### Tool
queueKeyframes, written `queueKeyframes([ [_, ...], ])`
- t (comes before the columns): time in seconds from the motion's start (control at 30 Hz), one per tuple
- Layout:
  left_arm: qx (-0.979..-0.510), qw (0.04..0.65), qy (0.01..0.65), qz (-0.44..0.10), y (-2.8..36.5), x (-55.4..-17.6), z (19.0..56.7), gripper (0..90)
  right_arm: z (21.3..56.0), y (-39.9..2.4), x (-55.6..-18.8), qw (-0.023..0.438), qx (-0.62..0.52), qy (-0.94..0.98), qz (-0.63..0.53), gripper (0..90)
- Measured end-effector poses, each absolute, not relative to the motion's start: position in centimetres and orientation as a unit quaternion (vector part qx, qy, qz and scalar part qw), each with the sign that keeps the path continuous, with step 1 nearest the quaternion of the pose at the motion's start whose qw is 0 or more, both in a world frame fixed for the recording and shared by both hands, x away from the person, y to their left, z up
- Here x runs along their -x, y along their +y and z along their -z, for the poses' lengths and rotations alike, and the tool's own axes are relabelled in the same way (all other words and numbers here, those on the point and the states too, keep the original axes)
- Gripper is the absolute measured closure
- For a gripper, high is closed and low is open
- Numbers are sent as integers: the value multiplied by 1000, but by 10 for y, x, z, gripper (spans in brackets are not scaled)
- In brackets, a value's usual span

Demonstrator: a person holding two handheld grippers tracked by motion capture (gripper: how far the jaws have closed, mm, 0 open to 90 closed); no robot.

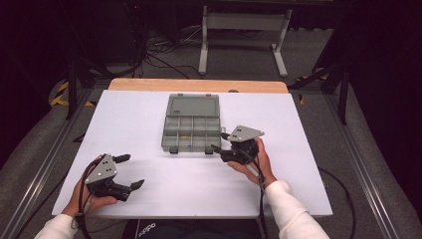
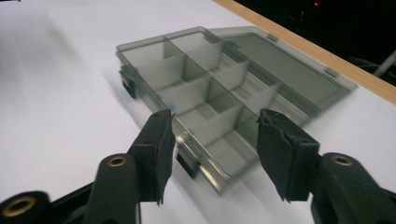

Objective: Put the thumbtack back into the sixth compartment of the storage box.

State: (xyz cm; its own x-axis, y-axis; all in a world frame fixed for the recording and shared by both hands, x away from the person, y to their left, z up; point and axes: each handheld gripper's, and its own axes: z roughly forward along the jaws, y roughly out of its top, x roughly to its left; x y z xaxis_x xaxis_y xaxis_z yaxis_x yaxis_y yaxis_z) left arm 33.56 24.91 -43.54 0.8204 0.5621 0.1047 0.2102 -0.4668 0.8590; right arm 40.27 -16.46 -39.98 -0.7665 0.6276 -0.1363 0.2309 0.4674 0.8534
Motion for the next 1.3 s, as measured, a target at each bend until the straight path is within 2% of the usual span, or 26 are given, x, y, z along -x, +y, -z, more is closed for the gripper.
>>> queueKeyframes([
  [0.17, -831, 461, 242, -197, 245, -353, 431, 78, 404, -189, -409, 237, -293, 812, -446, 364],
  [0.23, -829, 462, 247, -197, 245, -360, 430, 73, 405, -196, -413, 246, -310, 804, -445, 259],
  [0.37, -822, 463, 261, -205, 245, -374, 429, 62, 409, -206, -418, 257, -336, 793, -438, 155],
  [0.57, -818, 453, 277, -222, 247, -389, 426, 71, 410, -213, -422, 270, -350, 785, -435, 108],
  [0.73, -814, 448, 286, -236, 248, -404, 426, 98, 414, -217, -430, 280, -363, 780, -426, 142],
  [0.83, -813, 444, 294, -237, 248, -416, 425, 123, 415, -219, -440, 278, -372, 777, -425, 227],
  [0.87, -813, 443, 294, -238, 248, -420, 425, 138, 415, -220, -443, 278, -375, 777, -422, 280],
  [0.93, -818, 436, 293, -236, 246, -430, 425, 230, 416, -220, -451, 272, -381, 778, -419, 359],
  [1.0, -819, 430, 298, -234, 245, -439, 425, 273, 416, -220, -460, 267, -388, 780, -411, 414],
  [1.07, -818, 430, 306, -230, 244, -449, 424, 331, 415, -221, -467, 260, -392, 778, -416, 513],
  [1.13, -816, 431, 310, -228, 243, -458, 423, 387, 415, -221, -470, 258, -395, 776, -418, 541],
  [1.17, -813, 435, 316, -222, 242, -465, 423, 387, 413, -221, -477, 250, -393, 777, -423, 620],
  [1.2, -813, 435, 316, -222, 242, -465, 423, 437, 413, -221, -477, 250, -393, 777, -423, 620],
  [1.23, -815, 428, 322, -220, 240, -473, 423, 437, 411, -219, -482, 245, -381, 787, -419, 745],
  [1.3, -820, 418, 324, -220, 237, -486, 424, 543, 408, -212, -492, 250, -366, 803, -398, 847],
])
